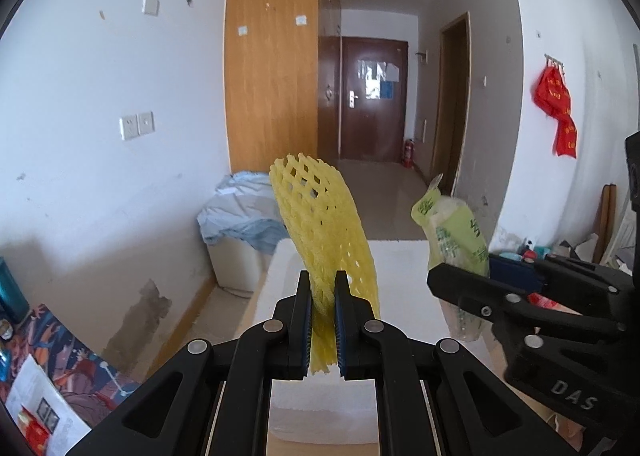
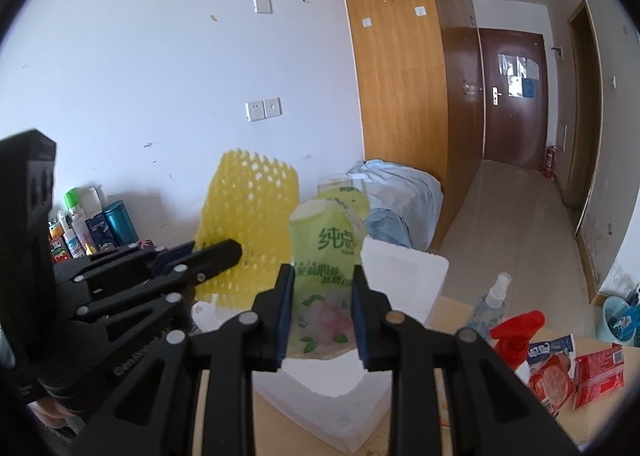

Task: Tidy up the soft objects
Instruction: 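Carry the yellow net and green pouch over the white foam box with both tools, then open the left tool to drop the net while the right tool drops the pouch into the box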

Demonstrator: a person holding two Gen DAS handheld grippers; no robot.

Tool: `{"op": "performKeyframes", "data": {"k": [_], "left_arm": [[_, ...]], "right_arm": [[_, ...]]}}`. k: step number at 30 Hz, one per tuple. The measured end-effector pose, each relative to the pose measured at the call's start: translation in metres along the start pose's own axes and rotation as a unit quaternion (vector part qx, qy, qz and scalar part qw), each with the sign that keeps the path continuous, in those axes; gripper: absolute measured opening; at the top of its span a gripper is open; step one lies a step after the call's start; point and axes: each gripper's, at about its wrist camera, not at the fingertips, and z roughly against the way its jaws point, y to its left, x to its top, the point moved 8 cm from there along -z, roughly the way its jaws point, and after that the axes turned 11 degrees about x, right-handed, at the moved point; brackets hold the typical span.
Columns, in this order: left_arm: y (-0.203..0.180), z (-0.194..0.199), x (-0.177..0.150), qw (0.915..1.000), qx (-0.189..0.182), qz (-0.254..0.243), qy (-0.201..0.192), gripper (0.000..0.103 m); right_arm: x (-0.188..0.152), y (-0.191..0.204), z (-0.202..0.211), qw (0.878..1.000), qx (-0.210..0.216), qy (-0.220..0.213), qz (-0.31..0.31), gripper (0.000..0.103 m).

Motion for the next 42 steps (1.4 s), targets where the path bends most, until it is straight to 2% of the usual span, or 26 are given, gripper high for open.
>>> {"op": "performKeyframes", "data": {"k": [4,6,7,8,11,13,21,30,31,33,35,36,42], "left_arm": [[0.002,-0.005,0.000,0.9999,0.014,-0.005,-0.007,0.011],[0.004,-0.002,0.000,0.9996,0.023,-0.008,-0.015,0.016],[0.004,-0.001,0.000,0.9996,0.022,-0.009,-0.016,0.032],[0.003,0.001,0.000,0.9995,0.022,-0.010,-0.018,0.055],[0.012,0.007,0.003,0.9981,0.047,0.000,-0.040,0.076],[0.018,0.010,0.003,0.9980,0.045,0.009,-0.044,0.081],[0.030,0.006,0.000,0.9974,0.055,0.024,-0.040,0.083],[0.042,0.003,0.001,0.9964,0.066,0.039,-0.036,0.083],[0.043,0.003,0.001,0.9965,0.065,0.040,-0.035,0.083],[0.043,0.003,0.001,0.9964,0.066,0.038,-0.035,0.083],[0.042,0.004,0.000,0.9965,0.064,0.038,-0.037,0.083],[0.042,0.005,0.000,0.9965,0.064,0.038,-0.038,0.083],[0.040,0.007,-0.002,0.9968,0.059,0.039,-0.038,0.083]], "right_arm": [[0.000,0.000,0.000,1.000,0.000,0.001,-0.001,0.031],[0.002,0.000,0.000,1.000,0.001,0.001,-0.001,0.031],[0.002,0.001,0.001,1.000,0.002,0.001,-0.001,0.031],[0.003,0.001,0.001,1.000,0.002,0.001,0.000,0.031],[0.003,0.001,0.003,1.000,0.002,-0.001,0.002,0.031],[0.004,0.001,0.004,1.000,0.003,-0.004,0.001,0.031],[0.000,0.002,-0.002,1.000,0.002,0.003,0.003,0.031],[-0.004,0.002,-0.013,1.000,0.021,0.008,-0.006,0.032],[-0.004,0.002,-0.014,1.000,0.024,0.010,-0.005,0.034],[-0.005,0.001,-0.015,1.000,0.021,0.013,-0.004,0.055],[-0.004,0.001,-0.011,1.000,0.020,0.001,-0.005,0.068],[-0.002,0.001,-0.008,1.000,0.018,-0.006,-0.005,0.071],[0.003,0.001,-0.003,1.000,0.016,-0.018,-0.002,0.071]]}}
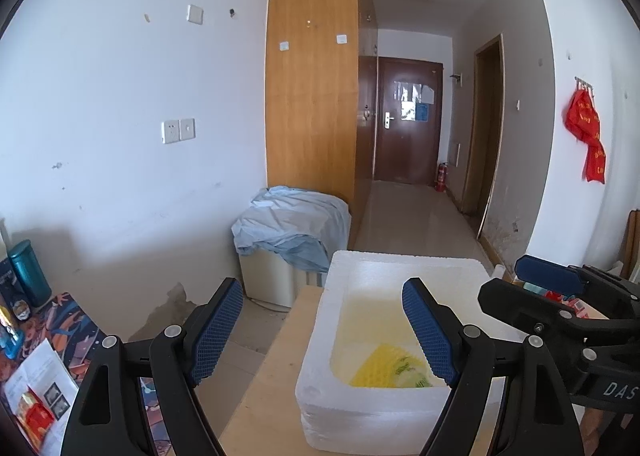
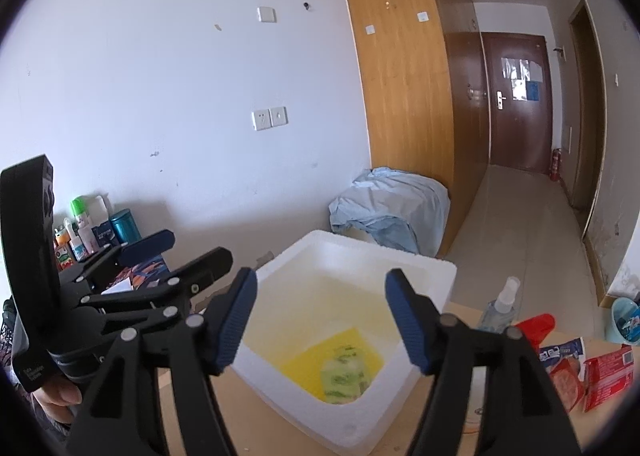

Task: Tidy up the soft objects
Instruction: 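Open the left tool to drop the net while the right tool drops the pouch into the box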

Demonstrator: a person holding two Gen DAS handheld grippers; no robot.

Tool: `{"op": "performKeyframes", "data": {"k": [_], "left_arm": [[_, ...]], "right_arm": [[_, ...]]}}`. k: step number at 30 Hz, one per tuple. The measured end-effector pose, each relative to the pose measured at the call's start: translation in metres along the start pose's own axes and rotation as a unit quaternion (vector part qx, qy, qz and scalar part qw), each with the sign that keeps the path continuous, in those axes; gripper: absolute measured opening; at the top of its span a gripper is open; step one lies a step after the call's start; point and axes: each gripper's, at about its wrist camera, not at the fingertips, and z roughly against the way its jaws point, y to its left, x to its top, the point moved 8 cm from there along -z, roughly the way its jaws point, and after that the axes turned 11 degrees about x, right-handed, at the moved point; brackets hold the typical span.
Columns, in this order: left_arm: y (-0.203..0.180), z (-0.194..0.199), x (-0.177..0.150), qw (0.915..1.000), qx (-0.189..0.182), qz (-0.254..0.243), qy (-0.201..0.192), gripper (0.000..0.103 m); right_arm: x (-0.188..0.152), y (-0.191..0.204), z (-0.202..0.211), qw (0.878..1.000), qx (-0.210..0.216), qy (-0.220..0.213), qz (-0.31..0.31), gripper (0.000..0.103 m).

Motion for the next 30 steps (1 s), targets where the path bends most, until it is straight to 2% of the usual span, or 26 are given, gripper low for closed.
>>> {"op": "performKeyframes", "data": {"k": [11,17,20,23,30], "left_arm": [[0.000,0.002,0.000,1.0000,-0.004,-0.001,0.001,0.083],[0.000,0.009,0.003,0.9999,-0.009,-0.001,-0.005,0.083],[-0.001,0.014,0.003,0.9999,-0.012,0.001,-0.005,0.083],[-0.001,0.027,0.004,0.9998,-0.018,0.005,-0.010,0.092],[-0.002,0.068,0.009,0.9993,-0.012,-0.002,-0.037,0.101]], "right_arm": [[0.000,0.000,-0.001,1.000,-0.001,0.001,-0.001,0.071],[0.000,0.002,0.004,1.000,-0.007,-0.003,-0.001,0.075],[-0.001,0.000,0.009,1.000,-0.011,-0.005,-0.005,0.082],[-0.001,0.003,0.019,1.000,-0.016,-0.008,-0.002,0.089],[0.002,0.013,0.055,1.000,-0.020,-0.020,0.000,0.098]]}}
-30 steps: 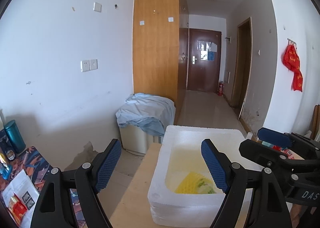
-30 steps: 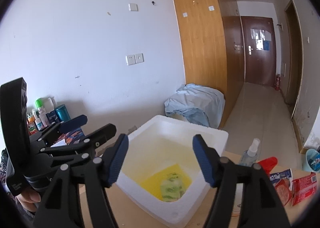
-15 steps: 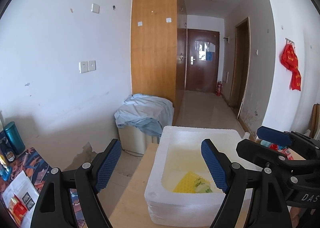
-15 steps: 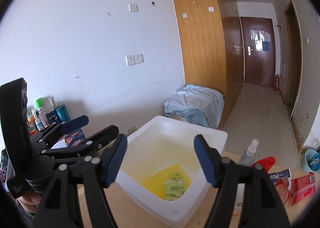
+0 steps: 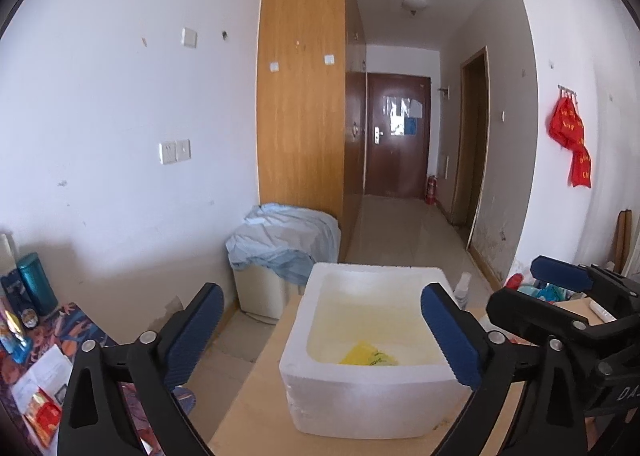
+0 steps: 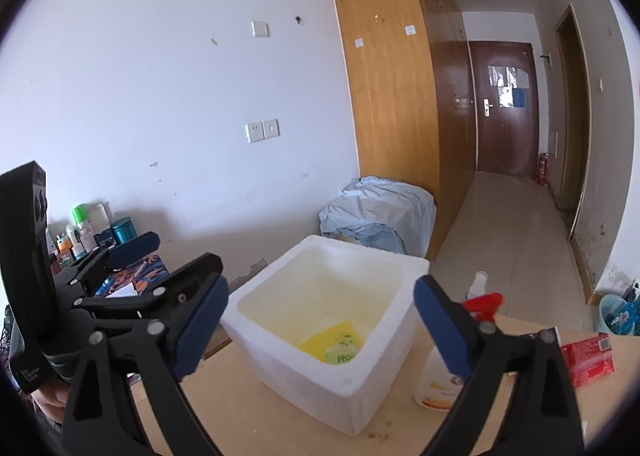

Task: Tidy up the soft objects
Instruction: 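Open the left tool to drop the net while the right tool drops the pouch into the box, then move both open tools back from the box toward the table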

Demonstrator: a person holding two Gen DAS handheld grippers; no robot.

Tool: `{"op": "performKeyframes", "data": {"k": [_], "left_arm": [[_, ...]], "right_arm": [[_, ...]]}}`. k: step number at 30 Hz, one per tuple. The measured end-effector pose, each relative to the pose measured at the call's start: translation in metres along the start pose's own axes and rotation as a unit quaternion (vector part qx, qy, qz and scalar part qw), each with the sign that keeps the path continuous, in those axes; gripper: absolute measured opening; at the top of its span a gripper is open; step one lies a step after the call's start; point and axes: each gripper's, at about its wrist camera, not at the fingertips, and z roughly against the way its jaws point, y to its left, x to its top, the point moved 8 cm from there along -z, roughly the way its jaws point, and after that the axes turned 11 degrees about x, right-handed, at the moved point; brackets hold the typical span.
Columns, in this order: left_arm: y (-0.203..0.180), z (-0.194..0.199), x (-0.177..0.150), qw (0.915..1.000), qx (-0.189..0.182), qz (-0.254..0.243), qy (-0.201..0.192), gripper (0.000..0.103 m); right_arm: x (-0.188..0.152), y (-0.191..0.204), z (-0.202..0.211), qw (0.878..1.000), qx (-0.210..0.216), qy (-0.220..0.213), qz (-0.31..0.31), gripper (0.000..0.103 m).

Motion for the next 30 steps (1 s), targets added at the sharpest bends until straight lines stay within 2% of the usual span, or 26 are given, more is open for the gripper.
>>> {"op": "performKeyframes", "data": {"k": [3,13,30], "left_arm": [[0.000,0.021,0.002,0.9999,0.001,-0.003,-0.011,0.102],[-0.009,0.085,0.000,0.9996,-0.013,-0.008,-0.024,0.103],[-0.025,0.152,-0.012,0.9990,-0.029,-0.011,-0.032,0.103]], "right_arm": [[0.001,0.006,0.017,1.000,0.000,-0.006,0.002,0.101],[-0.001,0.032,0.080,0.999,0.000,-0.030,0.017,0.103],[-0.025,0.052,0.152,0.998,-0.025,-0.054,0.030,0.103]]}}
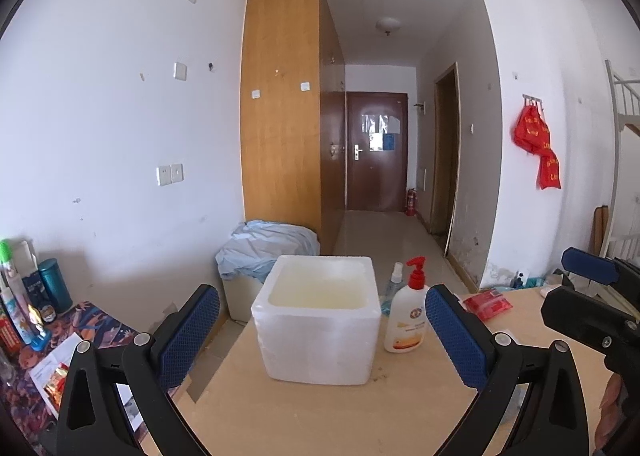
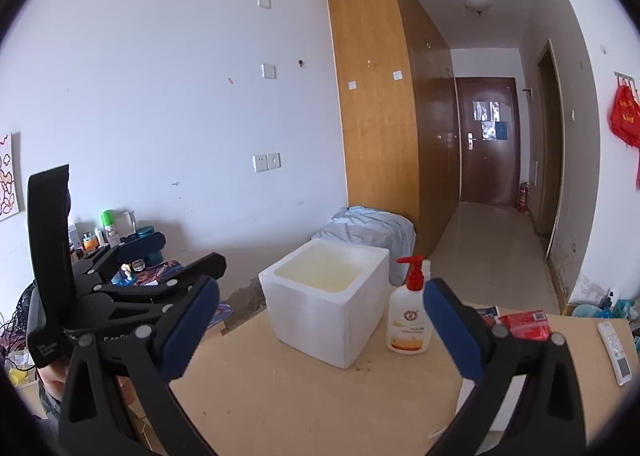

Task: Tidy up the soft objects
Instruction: 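Move both open tools back from the box toward the table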

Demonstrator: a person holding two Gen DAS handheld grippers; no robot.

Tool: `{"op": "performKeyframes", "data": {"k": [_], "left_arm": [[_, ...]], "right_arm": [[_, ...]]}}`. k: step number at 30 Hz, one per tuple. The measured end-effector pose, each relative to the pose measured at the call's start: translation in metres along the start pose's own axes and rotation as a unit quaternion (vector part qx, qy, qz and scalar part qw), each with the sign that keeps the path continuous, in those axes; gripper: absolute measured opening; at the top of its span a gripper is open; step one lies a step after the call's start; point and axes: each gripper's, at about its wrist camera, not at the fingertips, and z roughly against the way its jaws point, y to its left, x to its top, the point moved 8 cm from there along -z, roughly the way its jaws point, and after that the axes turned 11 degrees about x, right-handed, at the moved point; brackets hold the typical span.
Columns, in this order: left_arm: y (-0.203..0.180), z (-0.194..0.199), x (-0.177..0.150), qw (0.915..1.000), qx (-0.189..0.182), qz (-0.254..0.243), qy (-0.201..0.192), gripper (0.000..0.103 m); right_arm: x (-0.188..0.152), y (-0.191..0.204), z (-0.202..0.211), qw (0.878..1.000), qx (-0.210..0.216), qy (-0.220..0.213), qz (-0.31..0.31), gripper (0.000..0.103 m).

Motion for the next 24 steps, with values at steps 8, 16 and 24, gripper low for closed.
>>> {"op": "performKeyframes", "data": {"k": [8,16,24], "left_arm": [[0.001,0.037,-0.003,0.9998,-0.012,0.002,-0.019,0.103],[-0.010,0.066,-0.026,0.9990,-0.034,-0.002,-0.028,0.103],[-0.012,0.067,-0.060,0.9981,-0.055,0.018,-0.023,0.103]], "right_arm": [[-0.010,0.017,0.029,1.000,0.000,-0.015,0.005,0.103],[-0.029,0.028,0.054,1.000,-0.005,-0.029,0.007,0.103],[-0.060,0.024,0.072,0.999,-0.031,-0.028,-0.004,0.103]]}}
